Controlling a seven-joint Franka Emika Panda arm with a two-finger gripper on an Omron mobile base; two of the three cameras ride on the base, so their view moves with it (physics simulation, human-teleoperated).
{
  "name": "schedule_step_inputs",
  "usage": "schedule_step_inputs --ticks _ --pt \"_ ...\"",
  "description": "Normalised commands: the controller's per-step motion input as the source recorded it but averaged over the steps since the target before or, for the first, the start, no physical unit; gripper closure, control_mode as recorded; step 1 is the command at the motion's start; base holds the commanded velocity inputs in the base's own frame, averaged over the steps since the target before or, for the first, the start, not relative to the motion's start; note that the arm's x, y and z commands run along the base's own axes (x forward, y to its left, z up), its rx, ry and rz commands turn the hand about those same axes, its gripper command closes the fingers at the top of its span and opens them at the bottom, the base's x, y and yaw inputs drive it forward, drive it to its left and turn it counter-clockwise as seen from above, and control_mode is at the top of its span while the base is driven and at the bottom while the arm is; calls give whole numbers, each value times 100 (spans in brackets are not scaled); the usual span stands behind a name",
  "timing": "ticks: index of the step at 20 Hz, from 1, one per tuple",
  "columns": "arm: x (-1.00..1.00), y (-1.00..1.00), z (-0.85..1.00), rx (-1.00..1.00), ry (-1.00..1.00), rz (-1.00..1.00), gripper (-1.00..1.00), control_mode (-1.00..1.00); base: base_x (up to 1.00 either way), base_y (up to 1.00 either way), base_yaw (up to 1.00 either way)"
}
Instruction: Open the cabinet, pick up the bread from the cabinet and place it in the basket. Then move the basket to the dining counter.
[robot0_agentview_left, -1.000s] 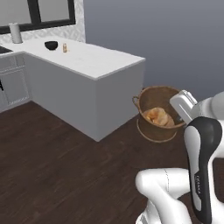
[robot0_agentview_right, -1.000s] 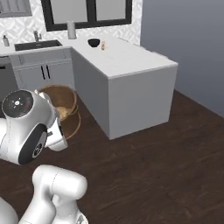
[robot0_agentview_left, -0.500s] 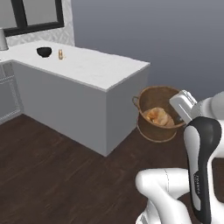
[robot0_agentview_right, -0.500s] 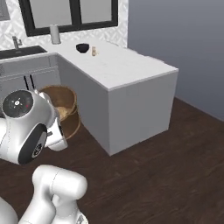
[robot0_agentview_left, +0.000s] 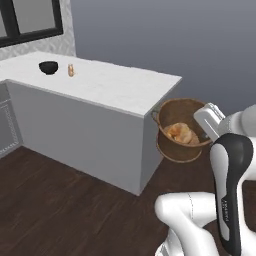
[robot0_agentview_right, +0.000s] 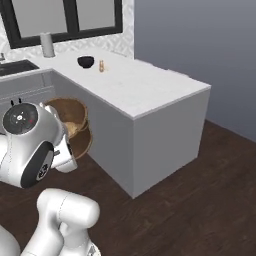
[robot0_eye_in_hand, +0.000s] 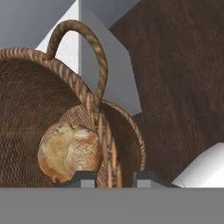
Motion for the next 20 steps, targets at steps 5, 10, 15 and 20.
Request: schedule_step_inputs --ticks 5,10,15,20 --pt "0 0 0 0 0 0 100 100 100 100 -28" --pt "0 0 0 0 0 0 100 100 100 100 -30" --pt "0 0 0 0 0 0 100 100 100 100 -39" --pt "0 0 0 0 0 0 100 100 100 91 -41"
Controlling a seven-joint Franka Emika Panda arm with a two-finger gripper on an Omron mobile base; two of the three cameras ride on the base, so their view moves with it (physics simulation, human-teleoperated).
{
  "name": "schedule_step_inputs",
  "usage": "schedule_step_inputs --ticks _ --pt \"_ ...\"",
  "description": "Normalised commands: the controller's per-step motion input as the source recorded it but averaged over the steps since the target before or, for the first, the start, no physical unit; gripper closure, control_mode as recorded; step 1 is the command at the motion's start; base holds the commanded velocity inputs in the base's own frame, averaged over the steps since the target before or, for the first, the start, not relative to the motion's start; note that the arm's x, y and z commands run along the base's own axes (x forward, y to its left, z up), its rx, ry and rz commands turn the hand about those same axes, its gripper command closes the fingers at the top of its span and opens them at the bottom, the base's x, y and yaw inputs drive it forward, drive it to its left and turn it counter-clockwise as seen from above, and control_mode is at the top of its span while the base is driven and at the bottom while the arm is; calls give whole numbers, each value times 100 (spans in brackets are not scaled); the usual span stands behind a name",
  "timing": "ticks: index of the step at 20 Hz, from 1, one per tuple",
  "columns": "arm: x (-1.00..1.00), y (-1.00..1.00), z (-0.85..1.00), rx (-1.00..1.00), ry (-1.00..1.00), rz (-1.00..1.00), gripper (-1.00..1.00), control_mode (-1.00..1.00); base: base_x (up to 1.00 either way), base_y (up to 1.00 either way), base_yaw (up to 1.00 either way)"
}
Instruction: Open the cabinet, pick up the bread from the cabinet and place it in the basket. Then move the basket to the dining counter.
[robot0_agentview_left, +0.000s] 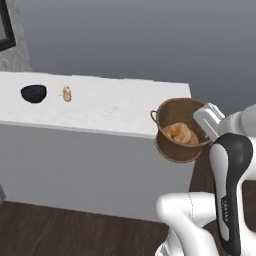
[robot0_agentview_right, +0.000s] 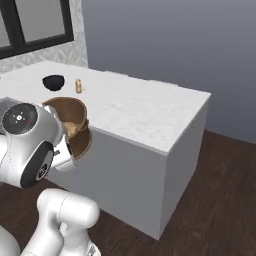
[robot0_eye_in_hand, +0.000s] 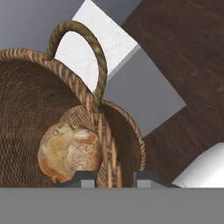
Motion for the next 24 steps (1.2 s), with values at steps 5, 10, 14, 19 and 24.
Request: schedule_step_inputs --ticks 5,10,14,19,24 --pt "0 0 0 0 0 0 100 100 98 89 -43" --pt "0 0 0 0 0 0 100 100 72 55 -27" --pt "0 0 0 0 0 0 100 100 71 3 -9" --pt "0 0 0 0 0 0 100 100 77 -2 0" --pt "0 0 0 0 0 0 100 100 60 0 0"
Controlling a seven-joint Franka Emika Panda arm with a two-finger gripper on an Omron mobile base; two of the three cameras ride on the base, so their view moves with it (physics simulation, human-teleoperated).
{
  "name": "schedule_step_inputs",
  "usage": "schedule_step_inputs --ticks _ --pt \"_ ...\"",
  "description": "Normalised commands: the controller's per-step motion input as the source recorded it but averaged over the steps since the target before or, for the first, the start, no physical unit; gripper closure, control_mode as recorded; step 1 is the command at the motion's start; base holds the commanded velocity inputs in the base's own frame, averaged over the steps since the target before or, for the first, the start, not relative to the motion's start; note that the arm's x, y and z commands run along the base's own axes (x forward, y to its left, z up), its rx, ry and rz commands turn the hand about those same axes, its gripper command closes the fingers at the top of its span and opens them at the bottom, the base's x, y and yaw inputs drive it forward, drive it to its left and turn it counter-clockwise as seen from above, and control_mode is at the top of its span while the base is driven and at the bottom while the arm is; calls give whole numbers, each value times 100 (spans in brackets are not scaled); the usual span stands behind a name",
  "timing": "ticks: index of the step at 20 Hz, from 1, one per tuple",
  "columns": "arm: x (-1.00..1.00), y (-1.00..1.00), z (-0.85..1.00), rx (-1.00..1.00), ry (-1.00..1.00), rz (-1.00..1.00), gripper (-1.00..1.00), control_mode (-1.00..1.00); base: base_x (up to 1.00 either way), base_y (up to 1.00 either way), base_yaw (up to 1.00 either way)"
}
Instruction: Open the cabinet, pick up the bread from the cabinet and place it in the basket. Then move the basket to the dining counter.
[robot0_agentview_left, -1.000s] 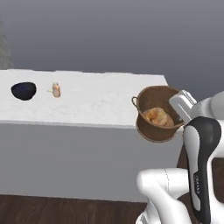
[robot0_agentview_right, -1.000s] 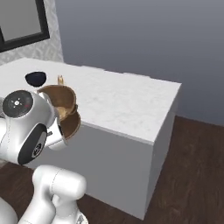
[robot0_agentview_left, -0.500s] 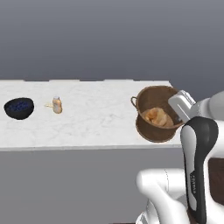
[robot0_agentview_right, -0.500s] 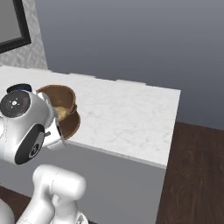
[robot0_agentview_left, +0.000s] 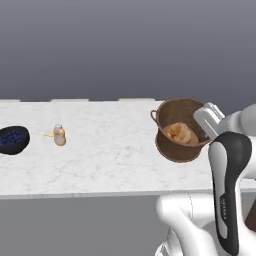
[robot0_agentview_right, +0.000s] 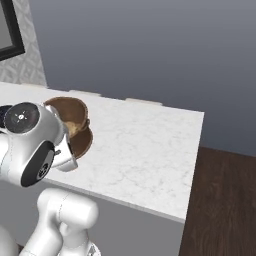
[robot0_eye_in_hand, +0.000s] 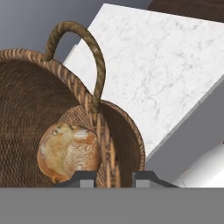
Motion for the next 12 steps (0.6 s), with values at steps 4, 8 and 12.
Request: schedule_step_inputs --ticks 4,8,12 --pt "64 0 -9 0 1 0 100 -100 16 0 0" --pt "100 0 -50 0 5 0 100 -100 0 0 0" --pt "100 -3 -57 0 2 2 100 -100 0 0 0"
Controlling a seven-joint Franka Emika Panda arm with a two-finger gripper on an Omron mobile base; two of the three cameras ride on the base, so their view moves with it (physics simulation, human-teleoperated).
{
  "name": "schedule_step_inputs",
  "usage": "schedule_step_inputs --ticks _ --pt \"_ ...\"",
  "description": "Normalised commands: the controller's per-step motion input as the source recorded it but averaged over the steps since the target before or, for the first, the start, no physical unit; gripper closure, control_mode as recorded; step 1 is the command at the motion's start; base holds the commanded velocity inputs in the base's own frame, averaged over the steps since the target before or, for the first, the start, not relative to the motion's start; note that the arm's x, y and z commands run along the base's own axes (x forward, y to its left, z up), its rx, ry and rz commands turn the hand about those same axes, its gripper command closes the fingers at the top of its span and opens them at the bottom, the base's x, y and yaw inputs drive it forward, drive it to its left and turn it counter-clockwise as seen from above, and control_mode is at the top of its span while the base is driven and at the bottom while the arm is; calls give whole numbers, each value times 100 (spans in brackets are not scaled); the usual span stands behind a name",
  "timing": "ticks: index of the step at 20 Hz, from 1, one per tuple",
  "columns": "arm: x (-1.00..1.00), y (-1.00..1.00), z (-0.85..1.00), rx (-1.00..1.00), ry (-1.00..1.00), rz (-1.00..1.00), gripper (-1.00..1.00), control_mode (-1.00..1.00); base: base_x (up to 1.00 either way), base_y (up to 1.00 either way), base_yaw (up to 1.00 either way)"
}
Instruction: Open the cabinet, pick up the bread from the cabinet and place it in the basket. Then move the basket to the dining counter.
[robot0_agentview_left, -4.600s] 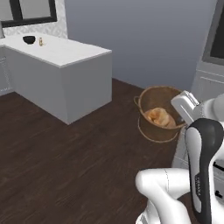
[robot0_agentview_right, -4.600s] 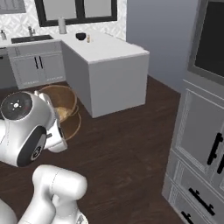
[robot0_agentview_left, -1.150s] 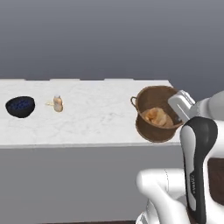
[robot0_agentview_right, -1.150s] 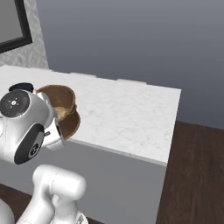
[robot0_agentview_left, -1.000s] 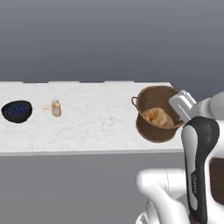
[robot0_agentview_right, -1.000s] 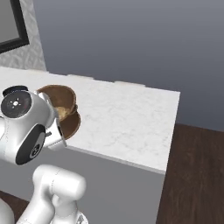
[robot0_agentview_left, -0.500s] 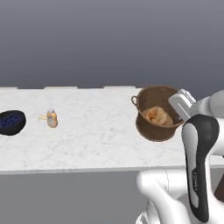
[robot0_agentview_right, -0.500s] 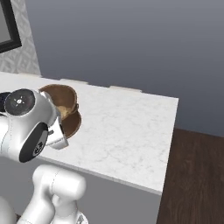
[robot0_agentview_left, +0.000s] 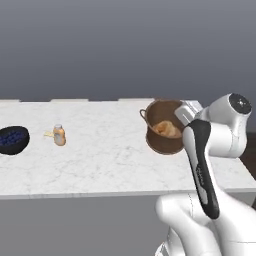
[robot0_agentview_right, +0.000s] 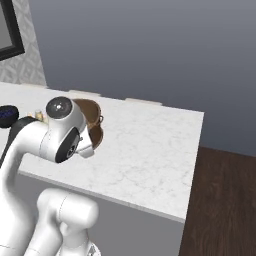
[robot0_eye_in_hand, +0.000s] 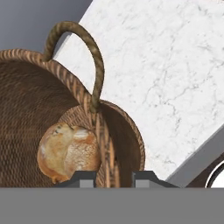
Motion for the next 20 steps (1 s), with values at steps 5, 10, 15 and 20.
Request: schedule_step_inputs --ticks 5,10,15,20 --pt "100 -17 -69 1 3 6 100 -100 0 0 0" --pt "95 -16 -59 0 4 5 100 -100 0 0 0" --pt "51 -13 -56 0 11 0 100 -100 0 0 0" --pt "39 -3 -57 0 10 0 100 -100 0 0 0"
